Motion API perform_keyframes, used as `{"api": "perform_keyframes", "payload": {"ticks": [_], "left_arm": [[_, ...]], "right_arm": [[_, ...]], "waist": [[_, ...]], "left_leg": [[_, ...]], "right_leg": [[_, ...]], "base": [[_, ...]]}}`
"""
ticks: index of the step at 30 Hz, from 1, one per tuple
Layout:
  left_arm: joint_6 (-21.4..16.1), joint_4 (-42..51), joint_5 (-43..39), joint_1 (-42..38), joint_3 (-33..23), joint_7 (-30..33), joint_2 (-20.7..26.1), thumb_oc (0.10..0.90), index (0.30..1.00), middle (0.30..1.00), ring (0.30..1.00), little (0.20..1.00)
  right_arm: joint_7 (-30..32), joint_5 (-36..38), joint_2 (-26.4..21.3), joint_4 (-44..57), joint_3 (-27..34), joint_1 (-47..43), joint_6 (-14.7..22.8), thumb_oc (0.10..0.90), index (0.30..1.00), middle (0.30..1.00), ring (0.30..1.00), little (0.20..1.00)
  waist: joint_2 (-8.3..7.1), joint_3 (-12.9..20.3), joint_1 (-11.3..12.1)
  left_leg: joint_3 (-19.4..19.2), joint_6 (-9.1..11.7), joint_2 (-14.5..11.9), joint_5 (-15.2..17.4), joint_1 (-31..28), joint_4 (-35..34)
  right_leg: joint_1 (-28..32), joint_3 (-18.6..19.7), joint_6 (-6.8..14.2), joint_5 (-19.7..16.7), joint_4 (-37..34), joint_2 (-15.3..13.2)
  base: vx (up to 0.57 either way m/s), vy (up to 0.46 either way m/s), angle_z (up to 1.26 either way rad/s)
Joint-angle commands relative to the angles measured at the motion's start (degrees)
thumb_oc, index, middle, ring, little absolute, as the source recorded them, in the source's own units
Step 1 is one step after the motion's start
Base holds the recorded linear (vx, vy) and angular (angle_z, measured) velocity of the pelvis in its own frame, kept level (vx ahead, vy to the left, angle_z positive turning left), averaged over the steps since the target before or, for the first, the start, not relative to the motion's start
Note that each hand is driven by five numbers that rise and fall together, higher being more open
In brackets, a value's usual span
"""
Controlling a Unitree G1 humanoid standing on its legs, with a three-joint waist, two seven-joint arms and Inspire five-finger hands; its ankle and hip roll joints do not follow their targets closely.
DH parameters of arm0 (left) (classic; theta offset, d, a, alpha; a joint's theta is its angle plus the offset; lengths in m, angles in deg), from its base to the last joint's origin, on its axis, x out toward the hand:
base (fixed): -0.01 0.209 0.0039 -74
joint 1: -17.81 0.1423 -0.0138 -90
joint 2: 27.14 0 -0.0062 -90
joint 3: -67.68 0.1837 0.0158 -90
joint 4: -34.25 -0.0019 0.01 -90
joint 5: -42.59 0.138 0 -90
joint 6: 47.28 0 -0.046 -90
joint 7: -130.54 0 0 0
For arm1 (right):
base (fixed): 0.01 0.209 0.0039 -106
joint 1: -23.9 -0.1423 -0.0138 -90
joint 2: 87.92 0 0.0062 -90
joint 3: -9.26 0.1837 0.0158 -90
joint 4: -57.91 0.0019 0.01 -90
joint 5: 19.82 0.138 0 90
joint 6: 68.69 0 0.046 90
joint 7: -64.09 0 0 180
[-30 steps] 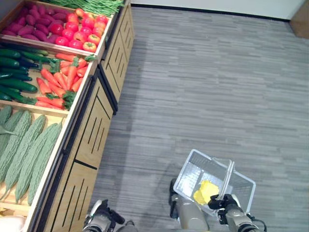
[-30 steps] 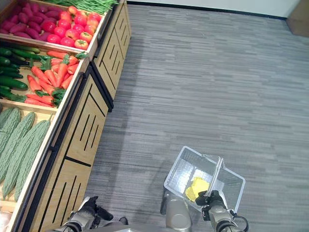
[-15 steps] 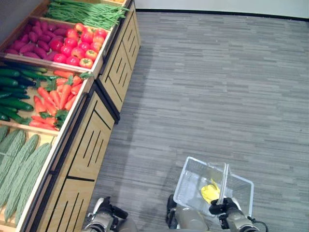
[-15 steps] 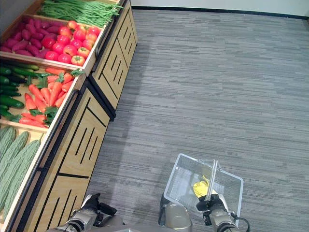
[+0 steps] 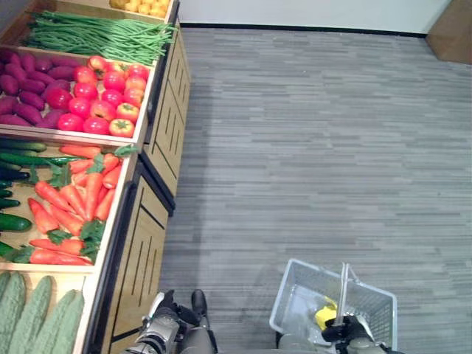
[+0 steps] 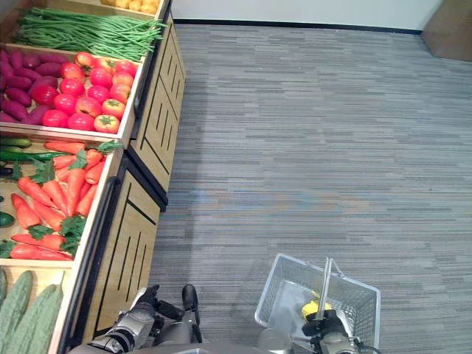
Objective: Get the vegetables into the basket
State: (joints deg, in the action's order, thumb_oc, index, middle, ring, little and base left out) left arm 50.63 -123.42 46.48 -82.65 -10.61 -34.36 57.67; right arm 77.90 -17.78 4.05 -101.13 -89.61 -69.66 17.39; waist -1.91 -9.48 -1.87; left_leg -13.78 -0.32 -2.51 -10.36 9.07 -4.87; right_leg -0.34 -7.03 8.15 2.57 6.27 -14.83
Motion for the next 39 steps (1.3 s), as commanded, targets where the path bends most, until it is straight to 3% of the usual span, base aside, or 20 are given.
{"api": "perform_keyframes", "payload": {"ticks": [1, 8, 14, 20, 23, 28, 30, 31, 32, 33, 34, 36, 39], "left_arm": [[0.29, -1.24, 0.26, 1.32, -0.92, 1.63, 2.65, 0.9, 1.0, 1.0, 1.0, 1.0], [0.97, -1.5, 1.08, 1.22, -1.3, 1.17, 3.79, 0.9, 1.0, 1.0, 1.0, 1.0], [1.01, -2.14, 1.67, 0.37, -1.22, 1.79, 4.09, 0.9, 1.0, 1.0, 1.0, 1.0], [0.85, -2.59, 2.22, 0.04, -1.65, 1.96, 3.83, 0.9, 1.0, 1.0, 1.0, 1.0], [1.0, -2.57, 2.14, 0.21, -1.9, 1.91, 3.64, 0.9, 1.0, 1.0, 1.0, 1.0], [1.36, -2.72, 2.06, 0.72, -1.78, 1.69, 2.86, 0.9, 1.0, 1.0, 1.0, 1.0], [1.38, -2.48, 1.52, 1.38, -1.73, 1.81, 2.69, 0.9, 1.0, 1.0, 1.0, 1.0], [0.68, -2.52, -1.7, 1.58, -2.36, 2.03, 1.12, 0.9, 1.0, 1.0, 1.0, 1.0], [0.67, -2.53, -1.71, 1.57, -2.35, 2.04, 1.1, 0.9, 1.0, 1.0, 1.0, 1.0], [0.73, -2.41, -1.96, 1.49, -2.19, 1.95, 1.04, 0.9, 1.0, 1.0, 1.0, 1.0], [0.73, -2.41, -1.96, 1.49, -2.19, 1.95, 1.04, 0.9, 1.0, 1.0, 1.0, 1.0], [0.81, -2.46, -3.3, 1.4, -2.71, 2.34, 0.84, 0.9, 1.0, 1.0, 1.0, 1.0], [1.23, -2.61, -3.46, 1.57, -2.85, 2.25, 0.49, 0.9, 1.0, 1.0, 1.0, 1.0]], "right_arm": [[-0.02, -1.78, -1.91, 1.43, -1.3, -0.86, -0.51, 0.4, 0.3, 0.3, 0.3, 0.3], [-0.12, -1.38, -0.83, 1.69, -1.44, -0.77, -0.56, 0.4, 0.3, 0.3, 0.3, 0.3], [0.93, -0.4, -0.96, 2.97, -1.11, -1.06, 0.22, 0.4, 0.3, 0.3, 0.3, 0.3], [1.19, -0.22, -0.79, 3.3, -0.69, -0.45, 0.49, 0.4, 0.3, 0.3, 0.3, 0.3], [1.15, -0.35, -0.86, 3.39, -0.58, -0.1, 0.46, 0.4, 0.3, 0.3, 0.3, 0.3], [0.86, -1.64, -1.53, 3.94, -0.82, 0.39, 0.17, 0.4, 0.3, 0.3, 0.3, 0.3], [1.21, -1.98, -2.08, 3.26, -1.15, 0.42, 0.13, 0.4, 0.3, 0.3, 0.3, 0.3], [1.76, -0.79, -3.05, 1.28, -0.1, 0.89, 0.56, 0.4, 0.3, 0.3, 0.3, 0.3], [1.76, -0.78, -3.07, 1.26, -0.09, 0.88, 0.58, 0.4, 0.3, 0.3, 0.3, 0.3], [1.89, -0.32, -3.35, 1.28, -0.01, 0.82, 0.62, 0.4, 0.3, 0.3, 0.3, 0.3], [1.89, -0.32, -3.35, 1.28, -0.01, 0.82, 0.62, 0.4, 0.3, 0.3, 0.3, 0.3], [1.59, 0.12, -4.03, 0.92, -0.09, 0.57, 0.43, 0.4, 0.3, 0.3, 0.3, 0.3], [1.27, -0.3, -4.33, -0.14, -0.66, 0.6, -0.16, 0.4, 0.3, 0.3, 0.3, 0.3]], "waist": [[-2.2, -0.63, 1.37], [-3.48, -2.59, 1.44], [-3.39, -5.14, -1.13], [-3.39, -5.55, -3.2], [-3.1, -5.3, -3.99], [-2.24, -4.2, -4.27], [-1.77, -3.42, -5.1], [0.07, -3.04, -5.28], [0.15, -3.01, -5.4], [-0.04, -3.28, -5.25], [-0.02, -3.26, -5.27], [-1.07, -4.22, -4.14], [-1.25, -4.26, -3.05]], "left_leg": [[0.79, 2.67, -1.55, 5.89, 2.71, 6.19], [0.99, 0.12, 1.95, 8.98, -1.9, 4.68], [3.12, 0.74, 2.42, 10.17, -6.32, 2.45], [5.36, 1.38, 3.16, 13.61, -11.11, 2.57], [6.88, 1.72, 3.2, 15.2, -13.71, 2.56], [9.08, 2.79, 2.09, 18.83, -18.71, 3.87], [9.13, 3.56, 0.63, 19.9, -20.11, 5.49], [10.42, 7.37, -1.94, 10.89, -14.96, 19.43], [10.59, 7.45, -2.04, 10.98, -14.75, 19.68], [11.08, 8.22, -2.52, 7.93, -12.38, 23.86], [11.11, 8.23, -2.54, 7.95, -12.33, 23.91], [11.23, 8.09, -2.34, 5.66, -8.09, 30.39], [9.68, 6.61, -2.05, 7.71, -4.35, 24.62]], "right_leg": [[-4.45, 3.45, 4.61, -6.95, -2.27, -1.93], [-7.39, 3.84, 4.22, -12.52, 4.19, -1.87], [-16.41, 5.22, 4.52, -16.0, -3.3, 1.03], [-19.28, 3.93, 5.57, -18.13, -8.97, 2.39], [-19.96, 3.14, 5.8, -19.2, -9.22, 2.4], [-20.11, -3.67, 5.24, -18.92, -6.02, 0.77], [-19.43, -2.25, 3.8, -17.45, -3.61, 2.3], [-15.94, -3.82, -0.19, -13.17, -2.01, 5.05], [-15.96, -3.99, -0.25, -13.14, -2.01, 5.08], [-14.8, -3.98, -1.38, -12.31, -2.32, 5.73], [-14.81, -4.01, -1.38, -12.31, -2.32, 5.73], [-12.02, -3.94, -3.19, -10.01, -3.22, 6.85], [-9.84, -3.74, -2.64, -8.7, -4.44, 6.88]], "base": [[0.1, 0.209, -0.35], [0.11, 0.181, -0.03], [0.18, 0.013, 0.13], [0.22, -0.029, 0.46], [0.32, -0.116, 0.37], [0.28, -0.172, 0.33], [0.43, -0.404, 0.25], [0.43, -0.44, 0.54], [0.4, -0.47, 0.66], [0.07, -0.102, 0.54], [0.12, -0.178, 0.4], [0.2, -0.246, -0.03], [0.2, -0.094, -0.19]]}}
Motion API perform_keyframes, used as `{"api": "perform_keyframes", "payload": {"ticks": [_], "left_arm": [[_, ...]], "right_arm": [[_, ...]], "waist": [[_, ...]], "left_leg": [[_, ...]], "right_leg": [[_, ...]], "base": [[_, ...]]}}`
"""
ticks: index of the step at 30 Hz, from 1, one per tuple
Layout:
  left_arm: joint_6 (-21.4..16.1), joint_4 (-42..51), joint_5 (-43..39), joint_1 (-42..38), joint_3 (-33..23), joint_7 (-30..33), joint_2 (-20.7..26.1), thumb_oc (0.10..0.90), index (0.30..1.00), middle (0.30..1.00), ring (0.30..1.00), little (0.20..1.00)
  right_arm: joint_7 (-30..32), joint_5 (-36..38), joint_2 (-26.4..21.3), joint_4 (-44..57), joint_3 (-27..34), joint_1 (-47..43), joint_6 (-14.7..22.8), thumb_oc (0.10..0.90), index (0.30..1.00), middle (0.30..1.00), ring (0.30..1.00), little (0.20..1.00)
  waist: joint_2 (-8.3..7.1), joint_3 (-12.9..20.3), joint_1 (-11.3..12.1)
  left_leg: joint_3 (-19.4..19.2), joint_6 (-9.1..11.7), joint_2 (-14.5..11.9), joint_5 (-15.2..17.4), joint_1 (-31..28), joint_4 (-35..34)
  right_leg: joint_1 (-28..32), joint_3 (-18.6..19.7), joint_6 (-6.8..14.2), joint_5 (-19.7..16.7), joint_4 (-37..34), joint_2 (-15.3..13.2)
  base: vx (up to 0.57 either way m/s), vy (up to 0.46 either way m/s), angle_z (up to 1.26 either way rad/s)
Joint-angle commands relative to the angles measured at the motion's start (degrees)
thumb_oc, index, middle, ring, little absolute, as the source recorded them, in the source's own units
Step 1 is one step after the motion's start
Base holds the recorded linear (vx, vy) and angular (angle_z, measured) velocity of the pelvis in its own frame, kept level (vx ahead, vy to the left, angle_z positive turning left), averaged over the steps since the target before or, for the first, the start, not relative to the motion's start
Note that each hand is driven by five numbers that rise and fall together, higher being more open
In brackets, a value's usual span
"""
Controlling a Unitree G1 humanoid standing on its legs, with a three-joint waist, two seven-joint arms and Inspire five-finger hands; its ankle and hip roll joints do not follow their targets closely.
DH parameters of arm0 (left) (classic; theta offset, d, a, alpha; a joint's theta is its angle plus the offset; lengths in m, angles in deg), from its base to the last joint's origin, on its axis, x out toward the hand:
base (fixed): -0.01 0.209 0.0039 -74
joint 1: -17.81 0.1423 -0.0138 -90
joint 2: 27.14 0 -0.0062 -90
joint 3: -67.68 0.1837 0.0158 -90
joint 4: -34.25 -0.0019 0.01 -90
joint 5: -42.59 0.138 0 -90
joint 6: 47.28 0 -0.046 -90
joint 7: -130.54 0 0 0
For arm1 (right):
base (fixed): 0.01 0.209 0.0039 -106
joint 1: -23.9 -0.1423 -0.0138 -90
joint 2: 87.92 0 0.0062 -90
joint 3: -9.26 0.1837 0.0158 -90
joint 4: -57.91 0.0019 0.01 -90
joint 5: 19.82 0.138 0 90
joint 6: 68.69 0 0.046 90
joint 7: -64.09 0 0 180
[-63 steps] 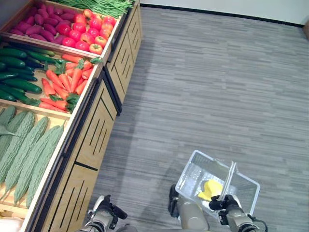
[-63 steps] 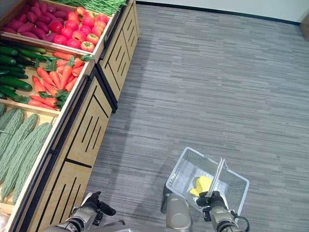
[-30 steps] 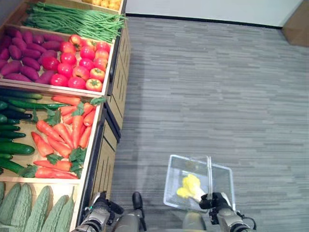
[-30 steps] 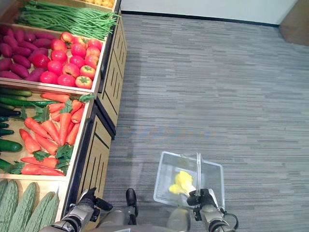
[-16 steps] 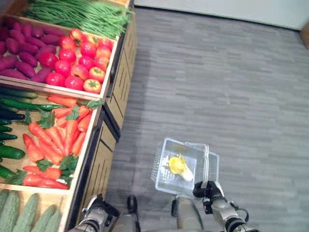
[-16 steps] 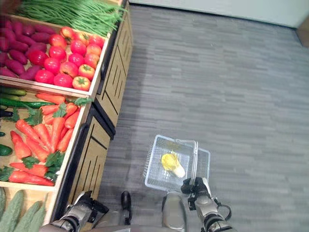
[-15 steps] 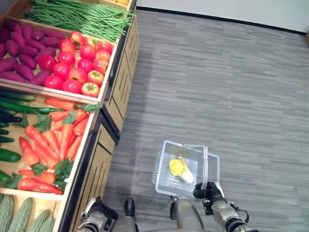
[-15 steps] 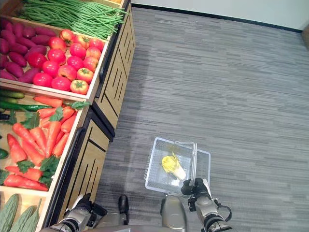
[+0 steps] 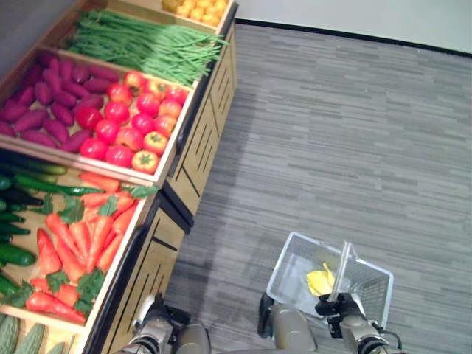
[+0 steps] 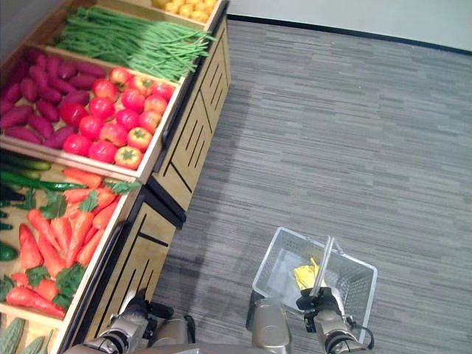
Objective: Get the vegetables into the basket
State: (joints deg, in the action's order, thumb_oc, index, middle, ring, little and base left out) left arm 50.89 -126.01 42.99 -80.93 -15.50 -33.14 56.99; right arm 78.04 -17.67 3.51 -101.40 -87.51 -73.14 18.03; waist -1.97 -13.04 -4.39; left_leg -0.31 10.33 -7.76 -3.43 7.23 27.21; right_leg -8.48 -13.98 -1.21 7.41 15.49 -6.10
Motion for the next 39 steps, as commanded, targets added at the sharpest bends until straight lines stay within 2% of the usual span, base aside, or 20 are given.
{"api": "perform_keyframes", "payload": {"ticks": [1, 2, 3, 4, 6, 12, 20, 30, 35, 37, 39], "left_arm": [[1.06, 0.08, 0.25, -0.13, 2.15, 0.98, 0.91, 0.9, 1.0, 1.0, 1.0, 1.0], [1.46, -0.27, 1.84, 0.25, 2.73, 1.22, 0.82, 0.9, 1.0, 1.0, 1.0, 1.0], [1.27, -0.21, 1.86, -0.19, 3.21, 1.14, 0.73, 0.9, 1.0, 1.0, 1.0, 1.0], [1.11, 0.6, 1.78, -0.12, 3.46, 0.72, 0.46, 0.9, 1.0, 1.0, 1.0, 1.0], [1.03, -0.07, 3.14, -0.35, 4.23, 0.31, 0.51, 0.9, 1.0, 1.0, 1.0, 1.0], [1.05, 0.25, 3.13, -0.33, 4.17, 0.66, 0.87, 0.9, 1.0, 1.0, 1.0, 1.0], [0.91, -0.62, 4.16, 0.05, 4.33, 0.53, 1.36, 0.9, 1.0, 1.0, 1.0, 1.0], [0.8, -1.53, 5.12, 0.51, 4.07, 0.26, 1.77, 0.9, 1.0, 1.0, 1.0, 1.0], [0.5, -1.18, 4.49, 0.72, 3.72, 0.02, 1.51, 0.9, 1.0, 1.0, 1.0, 1.0], [0.53, -0.84, 4.44, 0.75, 3.75, -0.21, 1.62, 0.9, 1.0, 1.0, 1.0, 1.0], [0.64, -0.43, 4.52, 0.5, 3.94, -0.3, 1.78, 0.9, 1.0, 1.0, 1.0, 1.0]], "right_arm": [[1.1, -0.52, -4.02, 0.37, -2.73, 4.22, -1.01, 0.4, 0.3, 0.3, 0.3, 0.3], [0.95, -1.43, -4.36, -0.29, -2.77, 4.57, -1.34, 0.4, 0.3, 0.3, 0.3, 0.3], [1.24, -1.74, -4.48, -0.46, -2.73, 4.49, -1.27, 0.4, 0.3, 0.3, 0.3, 0.3], [1.19, -2.15, -4.12, -0.26, -3.59, 3.56, -1.44, 0.4, 0.3, 0.3, 0.3, 0.3], [1.32, -2.08, -3.12, -0.61, -3.56, 3.13, -1.55, 0.4, 0.3, 0.3, 0.3, 0.3], [1.36, -3.82, -2.05, -0.6, -5.12, 2.67, -1.78, 0.4, 0.3, 0.3, 0.3, 0.3], [0.87, -4.31, -0.68, -1.72, -5.42, 2.85, -1.93, 0.4, 0.3, 0.3, 0.3, 0.3], [0.4, -4.6, -0.12, -2.62, -5.34, 3.1, -1.85, 0.4, 0.3, 0.3, 0.3, 0.3], [-0.18, -5.75, -0.17, -2.85, -5.68, 2.93, -1.77, 0.4, 0.3, 0.3, 0.3, 0.3], [-0.23, -5.61, -0.15, -2.44, -5.84, 2.6, -1.81, 0.4, 0.3, 0.3, 0.3, 0.3], [-0.39, -5.86, -0.14, -1.87, -6.32, 2.15, -1.79, 0.4, 0.3, 0.3, 0.3, 0.3]], "waist": [[-0.99, -0.6, 0.01], [-0.24, 0.15, 0.51], [0.13, 0.2, 0.1], [0.53, 0.86, 0.3], [0.9, 1.65, 0.24], [0.45, 1.71, 0.95], [-1.45, 2.18, 1.55], [-2.11, 2.97, 1.96], [-2.69, 3.21, 2.63], [-2.94, 2.76, 3.06], [-2.42, 1.63, 3.5]], "left_leg": [[-4.66, -4.83, 3.54, 3.52, -1.6, -12.63], [-5.09, -5.58, 4.58, 4.1, -1.74, -19.7], [-7.05, -5.41, 4.02, 3.38, -1.81, -19.96], [-6.43, -5.92, 4.94, 4.2, -2.74, -22.43], [-7.54, -6.4, 5.64, 3.97, -4.66, -25.62], [-7.85, -7.03, 6.3, 3.73, -6.92, -28.77], [-7.93, -8.23, 7.41, 5.57, -8.51, -28.33], [-8.15, -8.87, 8.25, 6.94, -9.8, -27.86], [-7.61, -9.75, 9.66, 8.82, -9.41, -24.83], [-7.15, -10.52, 10.25, 9.13, -9.28, -24.48], [-6.38, -11.47, 10.35, 9.01, -9.51, -24.4]], "right_leg": [[-0.76, 3.55, 7.63, -13.44, -14.46, -2.01], [0.06, 3.68, 8.59, -13.32, -14.94, -2.52], [0.1, 3.15, 8.79, -13.65, -14.95, -3.27], [-0.64, 3.66, 8.97, -14.33, -15.35, -3.22], [-0.52, 4.08, 9.67, -15.11, -15.91, -3.87], [-0.58, 4.75, 10.54, -15.93, -16.17, -4.51], [-0.28, 5.62, 12.11, -17.43, -16.18, -5.98], [0.09, 5.89, 12.71, -18.1, -16.07, -6.68], [0.48, 5.54, 13.46, -19.12, -15.75, -8.07], [0.01, 6.29, 13.75, -18.98, -13.81, -8.42], [-1.79, 8.42, 13.84, -17.4, -6.63, -7.9]], "base": [[0.3, 0.043, -0.1], [0.23, 0.055, -0.17], [0.18, 0.095, -0.17], [0.06, 0.092, -0.22], [0.07, 0.143, -0.42], [0.02, 0.085, -0.17], [0.0, 0.061, 0.05], [0.0, 0.023, -0.01], [-0.01, 0.069, 0.0], [-0.04, 0.122, 0.04], [-0.04, 0.124, 0.05]]}}
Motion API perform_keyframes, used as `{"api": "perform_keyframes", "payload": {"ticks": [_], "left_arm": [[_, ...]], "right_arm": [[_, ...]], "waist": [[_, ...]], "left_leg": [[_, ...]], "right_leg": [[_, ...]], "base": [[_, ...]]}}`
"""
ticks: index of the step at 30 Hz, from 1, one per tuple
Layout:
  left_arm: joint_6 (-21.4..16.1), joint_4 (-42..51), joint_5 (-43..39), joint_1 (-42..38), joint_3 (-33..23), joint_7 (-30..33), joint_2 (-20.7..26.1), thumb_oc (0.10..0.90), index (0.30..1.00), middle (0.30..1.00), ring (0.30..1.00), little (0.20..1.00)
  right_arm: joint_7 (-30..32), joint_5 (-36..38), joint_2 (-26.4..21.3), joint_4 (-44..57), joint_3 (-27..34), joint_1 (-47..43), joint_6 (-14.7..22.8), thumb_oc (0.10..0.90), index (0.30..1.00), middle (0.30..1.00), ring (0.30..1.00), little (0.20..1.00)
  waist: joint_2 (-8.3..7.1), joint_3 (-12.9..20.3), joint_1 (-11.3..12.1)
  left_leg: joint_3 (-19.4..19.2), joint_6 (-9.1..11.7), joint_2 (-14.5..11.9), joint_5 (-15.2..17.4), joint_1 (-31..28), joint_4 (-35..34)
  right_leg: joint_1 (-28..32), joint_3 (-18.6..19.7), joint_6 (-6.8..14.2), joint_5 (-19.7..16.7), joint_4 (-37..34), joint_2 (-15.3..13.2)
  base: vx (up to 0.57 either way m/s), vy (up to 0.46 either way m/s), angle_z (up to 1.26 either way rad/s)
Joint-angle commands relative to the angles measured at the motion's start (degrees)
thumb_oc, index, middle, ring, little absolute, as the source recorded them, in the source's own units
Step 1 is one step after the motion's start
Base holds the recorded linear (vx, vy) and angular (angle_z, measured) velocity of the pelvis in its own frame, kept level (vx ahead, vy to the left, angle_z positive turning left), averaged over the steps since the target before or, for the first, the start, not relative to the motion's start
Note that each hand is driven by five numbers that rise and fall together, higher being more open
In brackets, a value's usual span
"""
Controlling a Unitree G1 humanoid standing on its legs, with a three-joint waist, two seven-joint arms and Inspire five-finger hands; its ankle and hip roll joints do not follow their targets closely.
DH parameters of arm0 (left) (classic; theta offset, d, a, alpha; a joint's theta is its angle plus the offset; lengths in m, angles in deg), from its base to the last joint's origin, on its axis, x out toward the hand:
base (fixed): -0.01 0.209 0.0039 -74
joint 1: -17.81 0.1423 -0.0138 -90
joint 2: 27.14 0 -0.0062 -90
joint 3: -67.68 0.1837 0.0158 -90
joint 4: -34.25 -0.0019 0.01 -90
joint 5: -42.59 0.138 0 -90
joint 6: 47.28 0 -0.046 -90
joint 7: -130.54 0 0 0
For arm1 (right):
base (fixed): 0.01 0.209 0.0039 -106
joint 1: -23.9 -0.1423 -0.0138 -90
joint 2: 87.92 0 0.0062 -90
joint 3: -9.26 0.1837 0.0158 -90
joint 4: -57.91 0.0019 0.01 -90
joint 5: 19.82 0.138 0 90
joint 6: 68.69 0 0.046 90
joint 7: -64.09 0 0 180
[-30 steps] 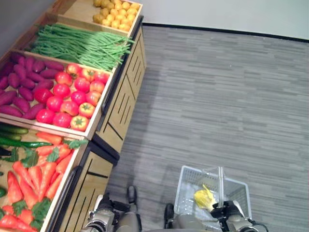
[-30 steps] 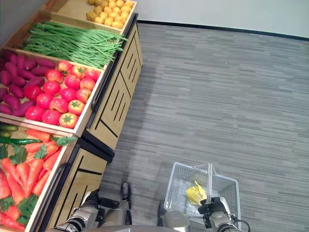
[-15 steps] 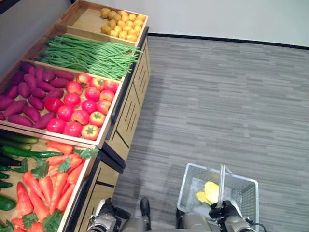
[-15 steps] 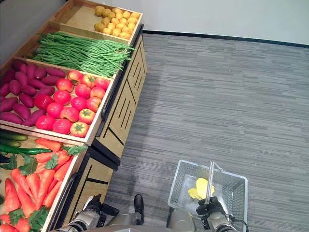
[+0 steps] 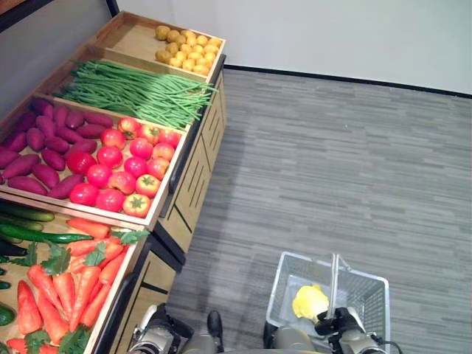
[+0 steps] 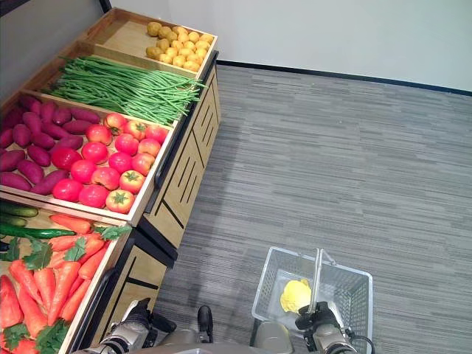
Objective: Get the vegetables into the basket
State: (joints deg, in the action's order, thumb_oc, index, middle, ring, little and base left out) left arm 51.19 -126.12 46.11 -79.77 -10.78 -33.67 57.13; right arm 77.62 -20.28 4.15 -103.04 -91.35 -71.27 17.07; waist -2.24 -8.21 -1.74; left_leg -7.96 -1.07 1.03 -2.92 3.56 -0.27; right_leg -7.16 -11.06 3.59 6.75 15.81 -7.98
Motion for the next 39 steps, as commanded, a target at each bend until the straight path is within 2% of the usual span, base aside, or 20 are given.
{"api": "perform_keyframes", "payload": {"ticks": [1, 3, 4, 5, 6, 7, 9, 20, 25, 28, 30, 32, 33, 34, 35, 36, 37, 39], "left_arm": [[0.36, -0.1, 1.4, -0.84, -0.57, 0.32, 1.82, 0.9, 1.0, 1.0, 1.0, 1.0], [0.33, -0.02, 1.49, -0.94, -0.52, 0.34, 1.94, 0.9, 1.0, 1.0, 1.0, 1.0], [0.29, -0.04, 1.54, -1.14, -0.31, 0.28, 2.1, 0.9, 1.0, 1.0, 1.0, 1.0], [0.03, 0.0, 1.32, -1.91, -0.13, 0.61, 2.57, 0.9, 1.0, 1.0, 1.0, 1.0], [0.06, 0.04, 1.26, -2.07, 0.0, 0.58, 2.72, 0.9, 1.0, 1.0, 1.0, 1.0], [0.13, -0.12, 1.45, -2.5, 0.44, 0.53, 2.85, 0.9, 1.0, 1.0, 1.0, 1.0], [0.26, -0.35, 0.76, -2.33, 0.15, 0.8, 2.65, 0.9, 1.0, 1.0, 1.0, 1.0], [0.7, -0.21, -1.17, -2.65, 1.01, 1.46, 1.55, 0.9, 1.0, 1.0, 1.0, 1.0], [0.59, 1.25, -2.51, -4.44, 1.59, 2.09, 1.87, 0.9, 1.0, 1.0, 1.0, 1.0], [0.51, 2.11, -3.09, -5.16, 2.04, 2.42, 1.91, 0.9, 1.0, 1.0, 1.0, 1.0], [0.27, 3.64, -3.85, -6.63, 2.42, 3.0, 2.68, 0.9, 1.0, 1.0, 1.0, 1.0], [0.11, 4.2, -3.93, -7.54, 2.75, 3.08, 3.16, 0.9, 1.0, 1.0, 1.0, 1.0], [0.12, 4.45, -3.73, -8.19, 3.05, 3.01, 3.32, 0.9, 1.0, 1.0, 1.0, 1.0], [0.12, 4.45, -3.73, -8.19, 3.05, 3.01, 3.32, 0.9, 1.0, 1.0, 1.0, 1.0], [0.07, 4.65, -3.42, -8.59, 3.2, 2.86, 3.38, 0.9, 1.0, 1.0, 1.0, 1.0], [-0.02, 4.93, -3.04, -9.15, 3.32, 2.74, 3.43, 0.9, 1.0, 1.0, 1.0, 1.0], [-0.02, 5.68, -2.72, -9.02, 3.34, 2.39, 3.41, 0.9, 1.0, 1.0, 1.0, 1.0], [-0.02, 5.78, -2.49, -9.02, 3.3, 2.14, 3.14, 0.9, 1.0, 1.0, 1.0, 1.0]], "right_arm": [[0.0, -3.26, -0.73, -0.05, -2.78, 0.09, -0.76, 0.4, 0.3, 0.3, 0.3, 0.3], [0.04, -3.28, -0.77, 0.01, -2.9, 0.01, -0.68, 0.4, 0.3, 0.3, 0.3, 0.3], [0.09, -3.21, -0.91, 0.09, -3.12, -0.2, -0.61, 0.4, 0.3, 0.3, 0.3, 0.3], [0.14, -3.24, -0.96, 0.22, -3.76, -0.89, -0.49, 0.4, 0.3, 0.3, 0.3, 0.3], [0.22, -3.13, -0.88, 0.35, -3.84, -0.95, -0.48, 0.4, 0.3, 0.3, 0.3, 0.3], [0.14, -3.02, -0.71, 0.17, -4.05, -0.28, -0.46, 0.4, 0.3, 0.3, 0.3, 0.3], [-0.06, -3.15, -0.59, -0.02, -4.06, -0.13, -0.7, 0.4, 0.3, 0.3, 0.3, 0.3], [0.62, -2.71, -1.37, 0.22, -4.14, 0.47, -0.39, 0.4, 0.3, 0.3, 0.3, 0.3], [1.02, -2.24, -1.5, 1.15, -4.43, 0.5, 0.19, 0.4, 0.3, 0.3, 0.3, 0.3], [1.34, -1.78, -1.65, 1.64, -4.38, 0.45, 0.53, 0.4, 0.3, 0.3, 0.3, 0.3], [1.6, -1.99, -2.25, 2.56, -4.89, 0.13, 0.83, 0.4, 0.3, 0.3, 0.3, 0.3], [1.63, -2.48, -2.65, 2.37, -5.2, 0.21, 0.95, 0.4, 0.3, 0.3, 0.3, 0.3], [1.63, -2.76, -3.14, 2.3, -5.17, 0.21, 0.92, 0.4, 0.3, 0.3, 0.3, 0.3], [1.63, -2.76, -3.15, 2.3, -5.17, 0.21, 0.92, 0.4, 0.3, 0.3, 0.3, 0.3], [1.5, -2.88, -3.63, 2.21, -5.1, 0.11, 0.82, 0.4, 0.3, 0.3, 0.3, 0.3], [1.41, -3.13, -4.26, 1.87, -4.86, 0.07, 0.76, 0.4, 0.3, 0.3, 0.3, 0.3], [1.36, -3.29, -4.8, 1.13, -4.33, 0.18, 0.35, 0.4, 0.3, 0.3, 0.3, 0.3], [1.59, -2.88, -4.99, 0.65, -3.74, 0.11, 0.1, 0.4, 0.3, 0.3, 0.3, 0.3]], "waist": [[-2.0, -3.83, 0.69], [-1.91, -4.18, 0.57], [-1.71, -4.33, 0.03], [-1.8, -4.73, -0.95], [-1.93, -4.89, -1.28], [-2.42, -4.38, -1.33], [-2.49, -3.12, -1.26], [-0.85, -1.98, -0.77], [-0.3, -4.12, -0.29], [-0.06, -5.0, -0.38], [0.22, -6.46, 0.06], [0.33, -7.11, 0.07], [0.38, -7.46, -0.11], [0.4, -7.42, -0.13], [0.21, -8.13, -0.35], [0.23, -8.3, -0.77], [-0.35, -8.03, -1.45], [-0.91, -7.77, -2.01]], "left_leg": [[1.99, -0.23, 1.6, 8.48, -6.27, 3.15], [2.63, -0.21, 1.51, 8.44, -6.82, 2.81], [3.74, 0.01, 1.39, 8.12, -7.39, 1.79], [6.09, 0.42, 1.08, 7.28, -7.92, 0.36], [7.08, 0.68, 0.89, 6.98, -8.07, -0.07], [9.06, 1.15, 0.59, 6.83, -7.75, -0.33], [10.76, 1.86, -0.23, 6.63, -7.58, -0.94], [17.45, 4.4, -3.84, 4.74, -6.24, -0.8], [21.7, 5.75, -5.91, 3.28, -3.95, 0.64], [22.83, 6.34, -6.75, 2.23, -2.34, 1.03], [23.37, 7.8, -8.98, -1.01, 0.64, 0.14], [21.9, 8.41, -10.95, -4.21, 2.53, -1.94], [18.85, 8.29, -12.0, -5.95, 3.85, -3.13], [18.88, 8.29, -12.01, -5.95, 3.91, -3.12], [15.41, 8.02, -12.42, -6.88, 4.71, -3.21], [10.06, 7.88, -13.0, -7.65, 5.59, -3.05], [2.61, 7.96, -13.59, -7.05, 5.74, -1.01], [-1.69, 7.6, -13.08, -4.36, 5.08, 2.48]], "right_leg": [[-4.22, 7.06, 9.01, -17.23, -4.92, -5.63], [-5.12, 8.51, 8.95, -17.65, -4.33, -5.26], [-5.91, 10.58, 8.54, -18.04, -6.7, -4.29], [-9.03, 15.47, 8.16, -19.84, -9.74, -2.11], [-9.79, 17.32, 8.59, -20.03, -10.3, -1.25], [-8.22, 18.58, 8.44, -17.87, -11.13, -0.86], [-6.4, 18.4, 7.8, -16.18, -11.77, -0.6], [-5.69, 12.41, 5.16, -9.55, -6.55, 0.81], [-7.31, 8.31, 3.47, -4.79, 0.44, 0.96], [-7.56, 6.29, 3.0, -3.67, 1.77, 0.87], [-7.93, 3.17, 2.25, -2.27, 2.79, 1.04], [-7.69, 0.39, 1.99, -1.5, 2.87, 0.66], [-7.1, -1.16, 2.19, -1.5, 2.39, -0.02], [-7.11, -1.19, 2.19, -1.54, 2.33, -0.01], [-6.31, -2.0, 2.34, -1.78, 1.78, -0.68], [-5.42, -3.37, 2.57, -2.93, -0.08, -1.06], [-4.02, -5.73, 2.89, -4.83, -3.57, -1.95], [-3.17, -7.93, 2.85, -6.27, -6.02, -2.82]], "base": [[0.02, 0.04, 0.05], [0.04, -0.012, 0.19], [0.09, -0.095, 0.49], [0.12, -0.122, 0.61], [0.14, -0.178, 0.53], [0.11, -0.131, 0.97], [0.14, -0.194, 2.0], [0.06, -0.136, 0.51], [0.0, -0.17, 0.51], [-0.06, -0.146, 0.73], [-0.13, -0.23, 0.62], [-0.12, -0.181, 0.77], [-0.07, -0.064, 1.02], [-0.06, -0.038, 1.05], [-0.07, -0.025, 1.04], [-0.14, -0.064, 1.29], [-0.14, -0.061, 1.1], [-0.15, -0.033, 0.81]]}}
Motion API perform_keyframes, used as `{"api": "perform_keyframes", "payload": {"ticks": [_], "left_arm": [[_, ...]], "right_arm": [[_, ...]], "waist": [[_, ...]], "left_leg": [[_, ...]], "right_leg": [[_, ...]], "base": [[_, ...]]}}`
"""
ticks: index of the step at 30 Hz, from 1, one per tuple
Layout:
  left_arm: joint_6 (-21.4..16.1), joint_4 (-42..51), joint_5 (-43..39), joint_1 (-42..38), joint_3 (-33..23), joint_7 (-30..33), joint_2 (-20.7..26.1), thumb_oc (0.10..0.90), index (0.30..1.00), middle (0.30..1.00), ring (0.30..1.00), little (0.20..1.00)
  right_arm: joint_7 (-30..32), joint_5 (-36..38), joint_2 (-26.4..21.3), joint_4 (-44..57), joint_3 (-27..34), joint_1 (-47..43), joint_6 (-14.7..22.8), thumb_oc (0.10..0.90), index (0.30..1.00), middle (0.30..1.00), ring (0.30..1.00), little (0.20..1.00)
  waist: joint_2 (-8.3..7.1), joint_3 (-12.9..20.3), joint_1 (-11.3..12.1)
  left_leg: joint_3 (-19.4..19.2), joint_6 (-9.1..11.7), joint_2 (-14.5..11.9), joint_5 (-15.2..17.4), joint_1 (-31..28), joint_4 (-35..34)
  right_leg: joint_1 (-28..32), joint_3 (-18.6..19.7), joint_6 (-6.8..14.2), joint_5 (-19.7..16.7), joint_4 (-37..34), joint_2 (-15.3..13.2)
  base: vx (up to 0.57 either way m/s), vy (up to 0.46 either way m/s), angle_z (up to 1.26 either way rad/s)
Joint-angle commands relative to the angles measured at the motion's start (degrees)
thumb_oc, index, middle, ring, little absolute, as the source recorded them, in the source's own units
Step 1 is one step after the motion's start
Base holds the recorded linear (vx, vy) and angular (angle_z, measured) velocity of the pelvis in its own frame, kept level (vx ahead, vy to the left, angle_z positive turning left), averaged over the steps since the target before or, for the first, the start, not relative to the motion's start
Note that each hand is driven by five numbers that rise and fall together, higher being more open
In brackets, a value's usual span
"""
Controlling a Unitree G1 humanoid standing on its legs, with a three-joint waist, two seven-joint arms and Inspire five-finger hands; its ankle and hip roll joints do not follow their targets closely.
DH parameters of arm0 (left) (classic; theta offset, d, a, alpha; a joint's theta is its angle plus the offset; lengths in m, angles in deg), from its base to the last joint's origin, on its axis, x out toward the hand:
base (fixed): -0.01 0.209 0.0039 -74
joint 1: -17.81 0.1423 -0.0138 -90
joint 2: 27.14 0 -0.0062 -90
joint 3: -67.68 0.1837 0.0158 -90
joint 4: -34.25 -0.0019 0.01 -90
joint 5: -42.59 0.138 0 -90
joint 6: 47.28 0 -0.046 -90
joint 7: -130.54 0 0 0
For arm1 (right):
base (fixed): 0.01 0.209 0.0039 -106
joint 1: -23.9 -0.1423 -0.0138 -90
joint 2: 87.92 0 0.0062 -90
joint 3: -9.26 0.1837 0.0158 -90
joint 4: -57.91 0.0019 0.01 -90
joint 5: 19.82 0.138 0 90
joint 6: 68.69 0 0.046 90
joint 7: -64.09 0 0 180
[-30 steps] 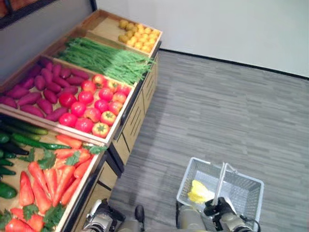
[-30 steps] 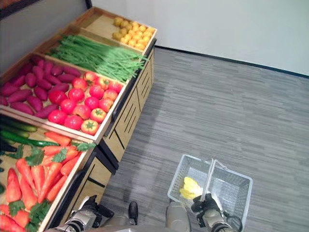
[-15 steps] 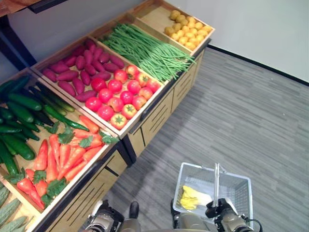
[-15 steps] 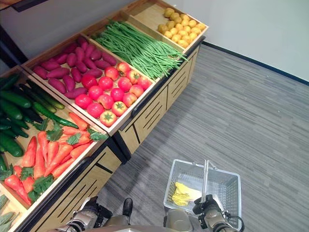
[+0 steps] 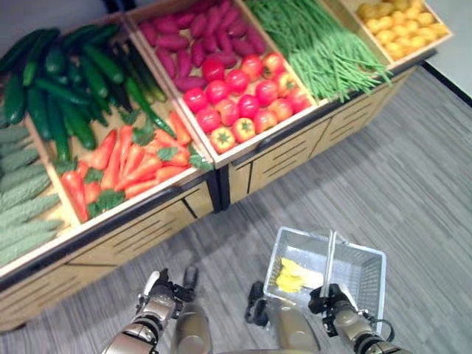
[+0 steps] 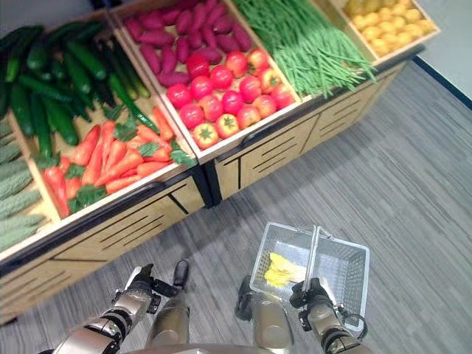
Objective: Get the vegetables into the basket
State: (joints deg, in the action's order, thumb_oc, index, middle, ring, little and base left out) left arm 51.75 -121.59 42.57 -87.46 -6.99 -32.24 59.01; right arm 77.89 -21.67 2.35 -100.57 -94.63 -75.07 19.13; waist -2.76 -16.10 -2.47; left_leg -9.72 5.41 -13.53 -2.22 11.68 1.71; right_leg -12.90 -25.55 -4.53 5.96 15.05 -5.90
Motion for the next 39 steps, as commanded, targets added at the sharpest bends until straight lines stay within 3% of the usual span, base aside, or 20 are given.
{"api": "perform_keyframes", "payload": {"ticks": [1, 3, 5, 12, 17, 22, 24, 25, 28, 31, 34, 35, 39], "left_arm": [[-0.49, 1.34, 1.22, -1.39, -0.4, 0.46, 1.1, 0.9, 1.0, 1.0, 1.0, 1.0], [-0.03, 1.18, 2.25, -0.95, -0.34, -0.17, 1.02, 0.9, 1.0, 1.0, 1.0, 1.0], [0.1, 0.71, 2.92, -0.47, -0.63, -0.41, 1.0, 0.9, 1.0, 1.0, 1.0, 1.0], [0.04, -0.28, 4.41, 1.85, -1.01, -0.35, 1.29, 0.9, 1.0, 1.0, 1.0, 1.0], [0.1, -0.86, 5.24, 3.42, -1.39, -0.53, 1.31, 0.9, 1.0, 1.0, 1.0, 1.0], [0.25, -0.98, 5.89, 4.37, -1.41, -1.07, 1.5, 0.9, 1.0, 1.0, 1.0, 1.0], [0.14, -0.84, 5.98, 4.37, -0.97, -1.04, 1.68, 0.9, 1.0, 1.0, 1.0, 1.0], [0.01, -0.59, 5.8, 4.22, -0.86, -0.91, 1.78, 0.9, 1.0, 1.0, 1.0, 1.0], [-0.06, -0.28, 5.17, 3.77, -1.19, -0.45, 2.11, 0.9, 1.0, 1.0, 1.0, 1.0], [-0.08, -0.07, 5.31, 3.93, -1.24, -0.42, 2.38, 0.9, 1.0, 1.0, 1.0, 1.0], [0.19, -0.28, 5.19, 5.13, -1.85, -0.51, 2.0, 0.9, 1.0, 1.0, 1.0, 1.0], [0.38, -0.96, 4.88, 5.34, -2.03, -0.4, 1.76, 0.9, 1.0, 1.0, 1.0, 1.0], [0.72, -1.14, 4.43, 5.92, -2.08, -0.3, 1.26, 0.9, 1.0, 1.0, 1.0, 1.0]], "right_arm": [[1.43, -1.33, -3.36, -1.71, -0.22, 4.05, -2.01, 0.4, 0.3, 0.3, 0.3, 0.3], [1.66, -1.24, -3.44, -2.49, 0.42, 4.64, -2.54, 0.4, 0.3, 0.3, 0.3, 0.3], [1.59, -1.56, -2.43, -2.84, 0.32, 4.21, -2.88, 0.4, 0.3, 0.3, 0.3, 0.3], [1.87, -1.9, -0.63, -2.94, -0.14, 3.19, -3.1, 0.4, 0.3, 0.3, 0.3, 0.3], [1.8, -2.09, -0.11, -2.82, 0.14, 3.08, -3.26, 0.4, 0.3, 0.3, 0.3, 0.3], [1.11, -2.56, -0.03, -2.98, 0.65, 2.96, -3.5, 0.4, 0.3, 0.3, 0.3, 0.3], [1.02, -2.17, 0.06, -3.01, 0.9, 3.19, -3.18, 0.4, 0.3, 0.3, 0.3, 0.3], [1.12, -1.58, 0.14, -3.05, 1.0, 3.09, -3.01, 0.4, 0.3, 0.3, 0.3, 0.3], [1.34, -0.85, 0.44, -2.82, 1.1, 2.77, -3.05, 0.4, 0.3, 0.3, 0.3, 0.3], [0.96, -0.73, 0.77, -2.8, 1.05, 3.21, -3.08, 0.4, 0.3, 0.3, 0.3, 0.3], [0.32, -1.38, 1.09, -2.9, 1.07, 4.63, -3.12, 0.4, 0.3, 0.3, 0.3, 0.3], [0.24, -1.66, 1.23, -3.29, 0.9, 4.95, -3.19, 0.4, 0.3, 0.3, 0.3, 0.3], [0.32, -2.01, 0.83, -3.9, 0.71, 5.64, -3.24, 0.4, 0.3, 0.3, 0.3, 0.3]], "waist": [[-0.68, 0.51, -1.94], [-0.1, 1.78, -2.84], [-0.52, 2.41, -2.73], [-2.72, 3.39, -0.63], [-3.3, 4.18, 0.34], [-3.23, 4.25, 0.96], [-2.74, 3.85, 0.42], [-2.29, 3.94, -0.2], [-2.7, 3.48, -0.97], [-3.27, 2.73, -1.64], [-4.44, 3.39, -0.89], [-4.49, 4.18, -0.99], [-3.98, 5.29, -0.69]], "left_leg": [[-2.74, 0.7, 2.04, -3.07, -3.18, 3.28], [-7.12, 0.42, 3.67, -1.04, -5.94, 0.31], [-6.98, -0.14, 4.89, -1.43, -5.83, -1.63], [-7.98, -1.89, 7.28, 0.87, -6.59, -0.79], [-7.98, -3.12, 9.27, 2.17, -7.54, -0.98], [-6.81, -5.13, 11.42, 4.01, -8.53, 0.23], [-4.47, -6.09, 12.32, 3.83, -9.27, 0.01], [-3.02, -5.96, 12.72, 3.37, -10.23, -1.44], [-0.71, -5.02, 12.7, 2.8, -11.19, -2.59], [1.46, -4.55, 12.31, 3.77, -11.68, -1.02], [3.46, -3.88, 11.99, 4.92, -11.19, 1.24], [4.5, -3.27, 10.94, 4.72, -11.18, 1.51], [5.95, -2.17, 9.03, 4.36, -10.97, 2.02]], "right_leg": [[2.78, 5.42, 10.66, -6.22, -6.63, -5.35], [2.74, 2.92, 10.88, -6.91, -8.02, -5.57], [3.94, 2.44, 12.3, -9.54, -9.84, -6.07], [4.68, 5.25, 14.32, -13.08, -12.17, -8.51], [5.18, 5.89, 15.47, -14.38, -12.57, -9.89], [5.27, 7.31, 16.3, -13.25, -6.33, -12.03], [3.59, 12.86, 16.62, -14.39, -0.28, -11.55], [1.56, 16.81, 16.28, -15.54, -1.57, -10.77], [-2.2, 19.15, 17.0, -19.98, -8.3, -11.78], [-2.9, 21.08, 17.83, -20.47, -11.24, -11.44], [0.04, 20.76, 17.36, -17.63, -11.84, -10.65], [1.35, 21.65, 16.92, -16.28, -11.6, -8.61], [3.19, 20.19, 15.79, -14.28, -11.57, -7.01]], "base": [[-0.15, 0.014, 0.55], [-0.06, 0.1, 0.77], [0.06, 0.154, 0.91], [0.01, 0.182, 0.0], [0.02, 0.158, -0.09], [0.02, 0.148, 0.02], [0.05, 0.141, 0.38], [0.08, 0.043, 0.55], [0.09, -0.087, 0.51], [0.08, -0.105, 0.58], [0.05, -0.217, 0.97], [0.06, -0.309, 0.74], [0.06, -0.176, 0.09]]}}
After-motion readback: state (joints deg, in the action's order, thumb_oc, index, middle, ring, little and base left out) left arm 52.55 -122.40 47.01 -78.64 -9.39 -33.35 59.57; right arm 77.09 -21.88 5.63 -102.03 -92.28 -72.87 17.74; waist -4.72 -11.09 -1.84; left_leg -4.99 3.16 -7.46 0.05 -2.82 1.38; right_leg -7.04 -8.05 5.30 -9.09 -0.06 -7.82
